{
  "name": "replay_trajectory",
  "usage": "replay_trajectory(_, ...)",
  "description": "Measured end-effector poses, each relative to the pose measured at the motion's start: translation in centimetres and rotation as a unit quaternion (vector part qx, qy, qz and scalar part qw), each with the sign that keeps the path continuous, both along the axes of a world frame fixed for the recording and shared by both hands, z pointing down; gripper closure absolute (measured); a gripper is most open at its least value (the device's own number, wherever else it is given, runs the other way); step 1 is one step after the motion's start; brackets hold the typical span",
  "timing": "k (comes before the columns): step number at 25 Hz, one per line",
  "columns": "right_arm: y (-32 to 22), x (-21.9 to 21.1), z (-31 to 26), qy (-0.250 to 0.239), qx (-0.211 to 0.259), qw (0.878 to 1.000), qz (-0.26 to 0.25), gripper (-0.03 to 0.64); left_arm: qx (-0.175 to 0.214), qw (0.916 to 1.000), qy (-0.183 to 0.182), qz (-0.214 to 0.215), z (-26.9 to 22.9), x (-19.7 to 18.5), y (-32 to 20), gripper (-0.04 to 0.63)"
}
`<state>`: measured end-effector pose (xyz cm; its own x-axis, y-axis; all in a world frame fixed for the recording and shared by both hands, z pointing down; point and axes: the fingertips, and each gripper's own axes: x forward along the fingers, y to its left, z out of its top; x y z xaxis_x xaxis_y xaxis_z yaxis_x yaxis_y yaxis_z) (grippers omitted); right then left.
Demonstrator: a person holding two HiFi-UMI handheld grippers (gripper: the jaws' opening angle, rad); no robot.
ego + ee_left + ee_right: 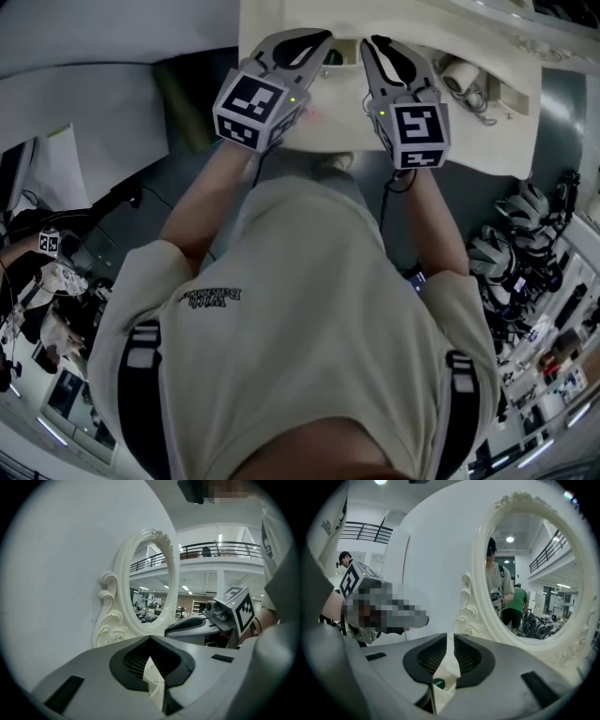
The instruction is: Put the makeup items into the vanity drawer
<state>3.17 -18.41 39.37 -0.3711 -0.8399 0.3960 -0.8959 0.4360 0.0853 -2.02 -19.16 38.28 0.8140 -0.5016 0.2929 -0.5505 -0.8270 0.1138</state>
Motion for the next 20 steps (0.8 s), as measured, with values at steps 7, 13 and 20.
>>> replay_trajectory(7, 4.0, 2.7, -8.6, -0.029, 0.073, 0.996, 0.036, 0.578, 0.101, 0.9935, 0.021, 0.047, -7.9, 3.1, 3.1, 0.581)
replay_trajectory(13, 8.5, 5.5, -13.0, -0.038, 0.113, 0.99, 0.073, 0.592, 0.139, 0.9829, 0.069, 0.099, -13.4, 6.5, 7.0, 0.581)
replay_trajectory(20, 13.5, 8.7, -15.9, -0.043, 0.146, 0.98, 0.125, 0.609, 0.164, 0.9701, 0.117, 0.135, -17.8, 9.0, 10.8, 0.581)
